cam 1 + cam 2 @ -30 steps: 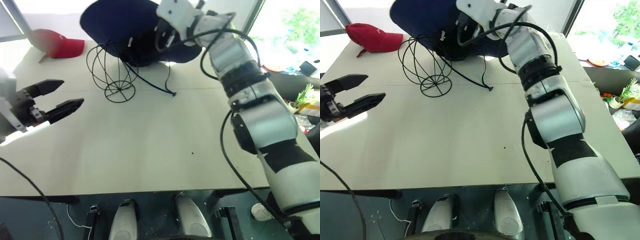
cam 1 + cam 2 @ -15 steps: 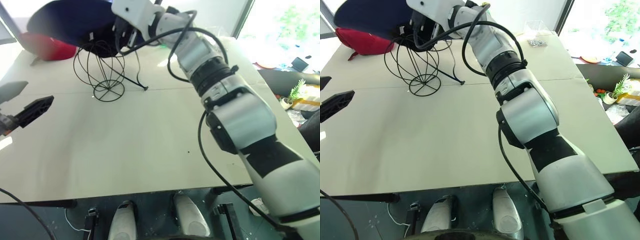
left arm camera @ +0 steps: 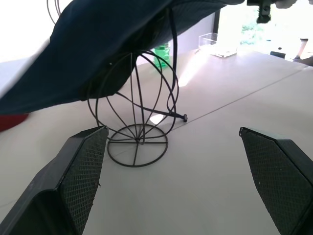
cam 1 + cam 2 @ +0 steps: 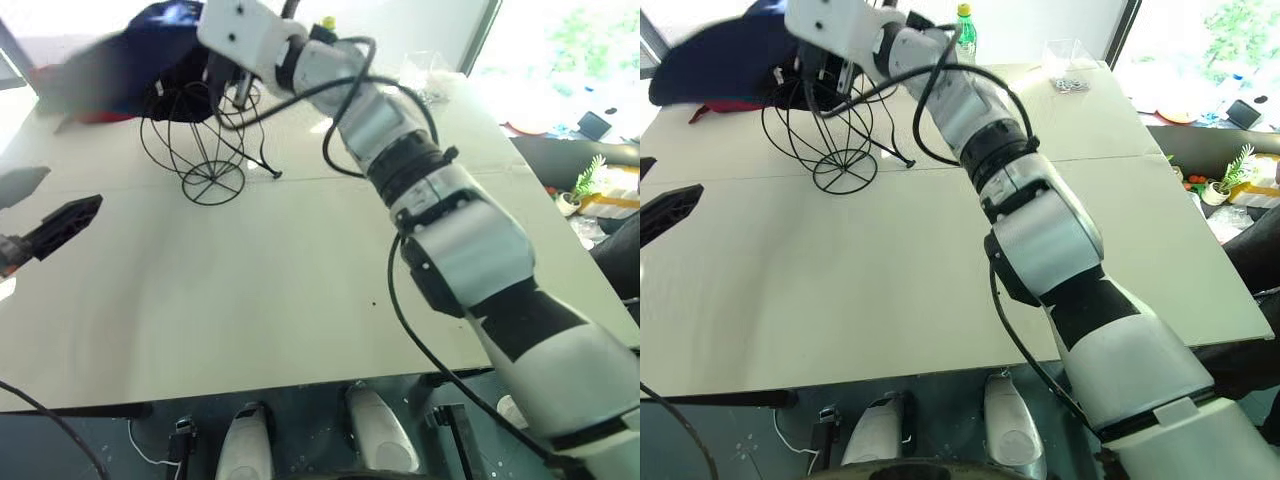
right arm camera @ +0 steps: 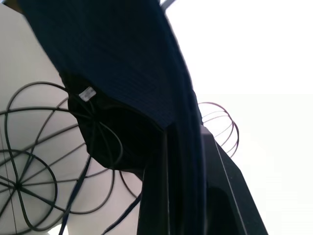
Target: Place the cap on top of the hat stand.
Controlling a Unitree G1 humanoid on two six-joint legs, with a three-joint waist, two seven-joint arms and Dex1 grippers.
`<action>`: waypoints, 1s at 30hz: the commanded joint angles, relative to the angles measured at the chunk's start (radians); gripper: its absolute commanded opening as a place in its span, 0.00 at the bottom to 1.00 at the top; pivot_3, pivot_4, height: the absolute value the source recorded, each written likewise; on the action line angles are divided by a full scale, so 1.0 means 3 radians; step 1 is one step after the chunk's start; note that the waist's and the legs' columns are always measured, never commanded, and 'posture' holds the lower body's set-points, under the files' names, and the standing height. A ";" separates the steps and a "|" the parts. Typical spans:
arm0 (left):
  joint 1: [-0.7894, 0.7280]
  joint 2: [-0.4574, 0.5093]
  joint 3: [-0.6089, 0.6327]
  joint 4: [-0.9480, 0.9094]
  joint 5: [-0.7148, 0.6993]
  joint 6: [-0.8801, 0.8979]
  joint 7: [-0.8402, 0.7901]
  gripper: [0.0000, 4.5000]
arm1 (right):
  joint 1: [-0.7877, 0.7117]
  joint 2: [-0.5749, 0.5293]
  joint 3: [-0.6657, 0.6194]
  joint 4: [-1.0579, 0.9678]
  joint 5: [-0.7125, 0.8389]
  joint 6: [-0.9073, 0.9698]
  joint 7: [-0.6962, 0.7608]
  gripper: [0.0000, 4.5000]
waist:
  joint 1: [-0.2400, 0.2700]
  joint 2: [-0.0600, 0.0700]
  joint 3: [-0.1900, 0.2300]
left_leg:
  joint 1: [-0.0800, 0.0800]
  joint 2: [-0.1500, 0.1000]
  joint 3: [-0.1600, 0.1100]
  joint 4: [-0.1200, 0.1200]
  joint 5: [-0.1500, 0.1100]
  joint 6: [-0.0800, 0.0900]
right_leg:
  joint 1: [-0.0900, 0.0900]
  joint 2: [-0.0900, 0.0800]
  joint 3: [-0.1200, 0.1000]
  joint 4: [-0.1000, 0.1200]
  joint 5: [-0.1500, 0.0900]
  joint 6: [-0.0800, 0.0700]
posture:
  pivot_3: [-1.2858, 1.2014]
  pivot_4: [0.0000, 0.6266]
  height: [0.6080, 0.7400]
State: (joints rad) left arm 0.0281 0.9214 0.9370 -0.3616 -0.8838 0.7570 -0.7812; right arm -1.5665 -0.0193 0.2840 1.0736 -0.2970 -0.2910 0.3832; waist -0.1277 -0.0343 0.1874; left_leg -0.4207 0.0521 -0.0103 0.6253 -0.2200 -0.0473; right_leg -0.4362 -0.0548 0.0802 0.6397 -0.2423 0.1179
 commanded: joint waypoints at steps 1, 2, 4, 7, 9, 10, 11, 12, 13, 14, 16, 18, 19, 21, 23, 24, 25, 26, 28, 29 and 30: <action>0.0017 0.0039 0.0192 0.0008 -0.0054 -0.0039 -0.0007 1.00 | 0.0288 0.0010 0.0137 -0.0485 -0.0127 -0.0136 -0.0047 0.01 | 0.0004 -0.0001 0.0000 | 0.0000 0.0000 0.0000 0.0001 0.0000 0.0000 | 0.0000 0.0000 0.0000 0.0002 0.0000 0.0000 | 0.52 0.24 0.99; 0.0031 0.0046 0.0216 0.0006 -0.0058 -0.0030 -0.0009 1.00 | 0.0430 -0.0019 0.0180 -0.0623 -0.0181 -0.0151 -0.0080 0.01 | 0.0010 -0.0001 0.0000 | -0.0001 0.0000 0.0000 0.0004 0.0000 0.0000 | 0.0000 0.0000 0.0000 0.0004 0.0000 0.0000 | 0.52 0.24 0.99; 0.0068 0.0055 0.0266 -0.0005 -0.0063 -0.0012 -0.0012 1.00 | 0.0734 -0.0077 0.0241 -0.0904 -0.0265 -0.0125 -0.0121 0.01 | 0.0022 -0.0002 -0.0001 | -0.0002 0.0000 -0.0001 0.0007 0.0001 -0.0001 | 0.0000 0.0000 0.0000 0.0008 0.0000 0.0000 | 0.52 0.24 0.99; 0.0103 0.0079 0.0317 -0.0011 -0.0072 0.0011 -0.0022 1.00 | 0.1139 -0.0163 0.0323 -0.1258 -0.0410 -0.0095 -0.0195 0.01 | 0.0024 -0.0003 -0.0002 | -0.0002 -0.0001 -0.0001 0.0011 0.0001 -0.0002 | 0.0000 -0.0001 0.0000 0.0012 0.0000 0.0000 | 0.52 0.24 0.99; 0.0118 0.0094 0.0343 -0.0018 -0.0088 0.0025 -0.0020 1.00 | 0.1352 -0.0256 0.0395 -0.1425 -0.0584 -0.0145 -0.0358 0.01 | 0.0025 -0.0004 -0.0002 | -0.0001 -0.0001 -0.0001 0.0012 0.0001 -0.0002 | -0.0001 -0.0001 0.0000 0.0016 0.0000 -0.0001 | 0.52 0.24 0.99; 0.0128 0.0104 0.0359 -0.0021 -0.0096 0.0037 -0.0021 1.00 | 0.1475 -0.0316 0.0448 -0.1483 -0.0717 -0.0200 -0.0509 0.01 | 0.0027 -0.0004 -0.0002 | 0.0000 -0.0001 -0.0002 0.0012 0.0001 -0.0002 | -0.0001 -0.0001 0.0000 0.0018 -0.0001 -0.0002 | 0.52 0.24 0.99; 0.0139 0.0114 0.0370 -0.0025 -0.0102 0.0046 -0.0022 1.00 | 0.1576 -0.0354 0.0486 -0.1521 -0.0800 -0.0232 -0.0612 0.01 | 0.0028 -0.0005 -0.0003 | 0.0001 -0.0001 -0.0002 0.0012 0.0002 -0.0003 | -0.0001 -0.0001 0.0000 0.0020 -0.0002 -0.0002 | 0.52 0.24 0.99; 0.0151 0.0128 0.0379 -0.0024 -0.0106 0.0056 -0.0028 1.00 | 0.1688 -0.0369 0.0517 -0.1556 -0.0851 -0.0236 -0.0684 0.01 | 0.0027 -0.0005 -0.0003 | 0.0002 -0.0001 -0.0002 0.0012 0.0002 -0.0003 | -0.0001 -0.0001 0.0000 0.0020 -0.0002 -0.0003 | 0.52 0.24 0.99; 0.0160 0.0143 0.0385 -0.0020 -0.0108 0.0067 -0.0037 1.00 | 0.1767 -0.0368 0.0539 -0.1578 -0.0881 -0.0222 -0.0725 0.01 | 0.0023 -0.0005 -0.0003 | 0.0002 -0.0001 -0.0002 0.0012 0.0002 -0.0003 | -0.0001 -0.0001 0.0000 0.0021 -0.0002 -0.0003 | 0.52 0.24 0.99; 0.0169 0.0158 0.0390 -0.0015 -0.0109 0.0075 -0.0045 1.00 | 0.1821 -0.0373 0.0567 -0.1596 -0.0935 -0.0224 -0.0779 0.01 | 0.0021 -0.0005 -0.0003 | 0.0003 -0.0001 -0.0002 0.0012 0.0002 -0.0003 | 0.0000 -0.0001 0.0001 0.0021 -0.0002 -0.0004 | 0.52 0.24 0.99; 0.0164 0.0201 0.0393 0.0012 -0.0110 0.0091 -0.0059 1.00 | 0.1855 -0.0401 0.0678 -0.1562 -0.1135 -0.0292 -0.0956 0.01 | 0.0016 -0.0005 -0.0003 | 0.0004 -0.0001 -0.0002 0.0011 0.0002 -0.0003 | -0.0001 0.0000 0.0001 0.0022 -0.0003 -0.0005 | 0.52 0.24 0.99; 0.0139 0.0252 0.0374 0.0053 -0.0104 0.0098 -0.0076 1.00 | 0.1841 -0.0399 0.0764 -0.1457 -0.1273 -0.0322 -0.1093 0.01 | 0.0006 -0.0005 -0.0003 | 0.0004 -0.0001 -0.0002 0.0011 0.0002 -0.0003 | -0.0003 0.0001 0.0001 0.0024 -0.0003 -0.0005 | 0.52 0.24 0.99; 0.0117 0.0275 0.0353 0.0074 -0.0101 0.0099 -0.0079 1.00 | 0.1820 -0.0398 0.0798 -0.1402 -0.1328 -0.0330 -0.1147 0.01 | 0.0005 -0.0005 -0.0003 | 0.0004 -0.0001 -0.0002 0.0011 0.0002 -0.0004 | -0.0003 0.0001 0.0002 0.0025 -0.0003 -0.0006 | 0.52 0.24 0.99; 0.0075 0.0307 0.0316 0.0106 -0.0098 0.0105 -0.0082 1.00 | 0.1771 -0.0390 0.0824 -0.1321 -0.1379 -0.0349 -0.1209 0.01 | 0.0005 -0.0005 -0.0003 | 0.0005 -0.0001 -0.0003 0.0010 0.0002 -0.0004 | -0.0004 0.0002 0.0002 0.0025 -0.0004 -0.0007 | 0.52 0.24 0.99; 0.0046 0.0326 0.0284 0.0127 -0.0093 0.0104 -0.0093 1.00 | 0.1688 -0.0372 0.0805 -0.1281 -0.1369 -0.0359 -0.1228 0.01 | 0.0007 -0.0005 -0.0003 | 0.0005 -0.0001 -0.0003 0.0010 0.0002 -0.0004 | -0.0003 0.0002 0.0002 0.0025 -0.0004 -0.0007 | 0.52 0.24 0.99; 0.0035 0.0329 0.0271 0.0133 -0.0092 0.0103 -0.0095 1.00 | 0.1640 -0.0370 0.0807 -0.1263 -0.1374 -0.0376 -0.1233 0.01 | 0.0010 -0.0005 -0.0003 | 0.0004 -0.0001 -0.0003 0.0010 0.0002 -0.0004 | -0.0003 0.0002 0.0002 0.0025 -0.0004 -0.0007 | 0.52 0.24 0.99; 0.0024 0.0328 0.0258 0.0136 -0.0090 0.0101 -0.0093 1.00 | 0.1590 -0.0362 0.0809 -0.1226 -0.1368 -0.0389 -0.1224 0.01 | 0.0013 -0.0006 -0.0003 | 0.0004 -0.0001 -0.0003 0.0010 0.0002 -0.0004 | -0.0003 0.0002 0.0002 0.0025 -0.0004 -0.0007 | 0.52 0.24 0.99; 0.0016 0.0325 0.0246 0.0136 -0.0089 0.0100 -0.0090 1.00 | 0.1552 -0.0348 0.0806 -0.1176 -0.1345 -0.0395 -0.1200 0.01 | 0.0015 -0.0006 -0.0003 | 0.0004 -0.0001 -0.0003 0.0011 0.0002 -0.0004 | -0.0003 0.0002 0.0002 0.0025 -0.0004 -0.0007 | 0.52 0.24 0.99; 0.0004 0.0309 0.0222 0.0124 -0.0087 0.0097 -0.0081 1.00 | 0.1492 -0.0320 0.0835 -0.1045 -0.1342 -0.0407 -0.1189 0.01 | 0.0012 -0.0006 -0.0004 | 0.0004 -0.0001 -0.0004 0.0011 0.0002 -0.0004 | -0.0002 0.0002 0.0001 0.0025 -0.0004 -0.0007 | 0.52 0.24 0.99; 0.0006 0.0295 0.0215 0.0107 -0.0091 0.0100 -0.0075 1.00 | 0.1474 -0.0308 0.0878 -0.0960 -0.1371 -0.0426 -0.1191 0.01 | 0.0011 -0.0006 -0.0004 | 0.0005 -0.0001 -0.0004 0.0011 0.0002 -0.0004 | -0.0001 0.0002 0.0001 0.0025 -0.0004 -0.0007 | 0.52 0.24 0.99; 0.0009 0.0284 0.0212 0.0090 -0.0093 0.0102 -0.0071 1.00 | 0.1464 -0.0300 0.0915 -0.0887 -0.1400 -0.0455 -0.1207 0.01 | 0.0011 -0.0007 -0.0004 | 0.0005 -0.0001 -0.0004 0.0010 0.0002 -0.0004 | -0.0001 0.0002 0.0001 0.0025 -0.0004 -0.0007 | 0.52 0.24 0.99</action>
State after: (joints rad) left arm 0.0394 1.0000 0.9916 -0.3173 -0.9045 0.7969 -0.8038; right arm -1.1136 -0.1189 0.5432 0.7891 -0.7050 -0.4044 0.0328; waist -0.1244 -0.0363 0.1862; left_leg -0.4192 0.0519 -0.0115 0.6283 -0.2193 -0.0484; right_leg -0.4366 -0.0542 0.0806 0.6471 -0.2436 0.1158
